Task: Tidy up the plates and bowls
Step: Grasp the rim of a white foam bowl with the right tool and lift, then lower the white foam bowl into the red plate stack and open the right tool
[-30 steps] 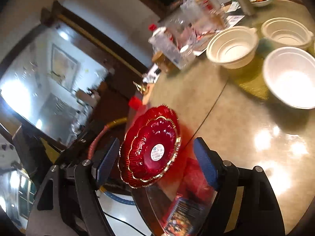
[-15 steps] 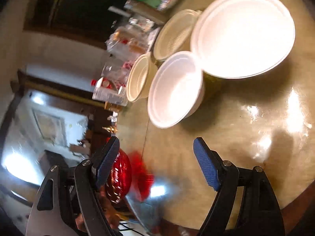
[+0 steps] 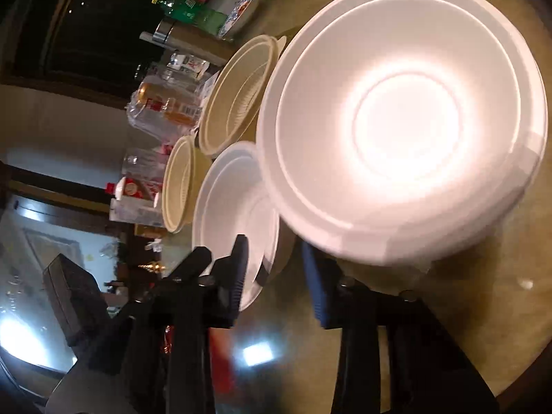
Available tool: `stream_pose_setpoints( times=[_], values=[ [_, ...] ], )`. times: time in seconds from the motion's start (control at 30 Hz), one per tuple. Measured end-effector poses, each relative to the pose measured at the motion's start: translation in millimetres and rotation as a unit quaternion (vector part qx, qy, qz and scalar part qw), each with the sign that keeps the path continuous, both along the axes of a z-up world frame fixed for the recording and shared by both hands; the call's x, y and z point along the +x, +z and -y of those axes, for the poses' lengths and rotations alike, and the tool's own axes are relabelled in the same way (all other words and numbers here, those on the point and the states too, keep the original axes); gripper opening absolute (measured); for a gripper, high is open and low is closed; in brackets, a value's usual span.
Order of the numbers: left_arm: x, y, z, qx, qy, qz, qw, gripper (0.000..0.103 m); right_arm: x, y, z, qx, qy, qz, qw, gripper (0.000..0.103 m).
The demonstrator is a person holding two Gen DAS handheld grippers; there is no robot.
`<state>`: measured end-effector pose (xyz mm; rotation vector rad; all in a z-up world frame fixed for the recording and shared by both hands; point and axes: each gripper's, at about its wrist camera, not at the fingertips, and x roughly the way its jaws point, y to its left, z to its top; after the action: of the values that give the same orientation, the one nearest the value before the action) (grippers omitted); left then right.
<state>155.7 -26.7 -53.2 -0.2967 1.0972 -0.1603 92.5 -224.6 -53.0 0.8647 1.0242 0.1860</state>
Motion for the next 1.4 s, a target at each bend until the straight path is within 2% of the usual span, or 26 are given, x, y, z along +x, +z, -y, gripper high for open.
stream_pose_setpoints(
  times=[0.03,0.07,0.1,0.17,0.23,0.4,0.63,0.87,1.1,1.4],
  values=[
    [2,-4,1,-0.001,0.001,-0.006,1.0,0.031,1,0,0,-0.004,0.001,0.001,1.0,0.023],
    [4,-8,2,-0.003,0.0,-0.013,0.9999,0.018,2,1,-1,-0.012,0.002,0.002,1.0,0.017],
    [5,-11,2,-0.005,-0.003,-0.02,0.9998,0.012,3,1,-2,-0.02,0.003,0.004,1.0,0.015],
    [4,-11,4,0.0,-0.007,-0.017,0.9998,0.012,4,3,-6,-0.03,0.008,0.011,0.999,0.009],
    [0,-9,4,0.012,-0.008,-0.006,0.9999,0.012,2,6,-6,-0.045,0.007,0.018,0.999,0.007],
    [-14,4,-2,0.028,-0.009,0.021,0.9994,0.011,-5,12,-13,-0.047,0.021,0.029,0.998,0.007],
    [-51,27,-38,0.021,0.016,0.054,0.9982,0.012,-27,29,-38,-0.043,0.057,0.056,0.996,0.007],
    [-96,48,-91,0.019,0.062,0.095,0.9934,0.012,-49,49,-90,-0.039,0.119,0.09,0.988,0.007],
    [-146,58,-161,0.013,0.135,0.113,0.9843,0.012,-60,53,-169,-0.034,0.205,0.1,0.973,0.007],
    [-174,39,-229,0.013,0.214,0.084,0.9732,0.012,-63,35,-259,-0.052,0.285,0.08,0.954,0.007]
  ],
)
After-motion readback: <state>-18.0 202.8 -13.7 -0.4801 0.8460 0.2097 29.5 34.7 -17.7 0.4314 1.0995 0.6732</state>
